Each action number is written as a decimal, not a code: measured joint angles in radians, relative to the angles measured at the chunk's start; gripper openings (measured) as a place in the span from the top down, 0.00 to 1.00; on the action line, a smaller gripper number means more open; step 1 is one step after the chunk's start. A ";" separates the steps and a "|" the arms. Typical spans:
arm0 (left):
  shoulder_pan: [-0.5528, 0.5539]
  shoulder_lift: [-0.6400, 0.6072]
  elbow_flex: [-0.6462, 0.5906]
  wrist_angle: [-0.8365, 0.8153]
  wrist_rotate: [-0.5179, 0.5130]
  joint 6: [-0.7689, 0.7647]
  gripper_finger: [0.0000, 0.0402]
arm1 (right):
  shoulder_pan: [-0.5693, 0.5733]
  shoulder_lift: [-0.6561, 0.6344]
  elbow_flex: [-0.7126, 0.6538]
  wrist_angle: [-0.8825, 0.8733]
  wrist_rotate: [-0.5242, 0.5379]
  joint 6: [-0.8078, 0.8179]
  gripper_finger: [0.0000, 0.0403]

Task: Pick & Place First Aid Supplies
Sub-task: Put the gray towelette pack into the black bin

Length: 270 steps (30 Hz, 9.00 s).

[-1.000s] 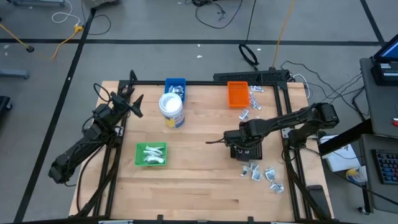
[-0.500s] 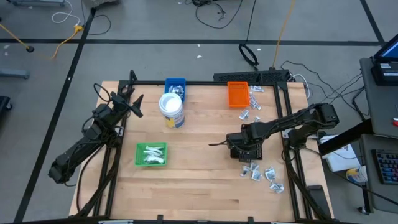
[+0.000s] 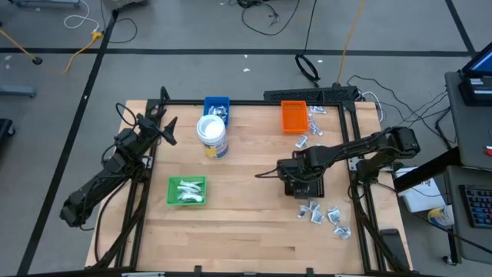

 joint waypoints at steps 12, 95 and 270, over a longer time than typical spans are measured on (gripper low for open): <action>0.000 0.000 0.000 0.000 0.000 0.000 0.29 | 0.102 -0.059 0.014 -0.031 0.000 -0.365 0.55; 0.000 0.000 0.000 0.000 0.000 0.000 0.32 | 0.441 -0.046 0.064 -0.254 0.052 0.298 0.97; 0.000 0.000 0.000 0.000 0.000 0.000 0.32 | 0.557 -0.084 0.019 -0.065 -0.103 0.497 0.99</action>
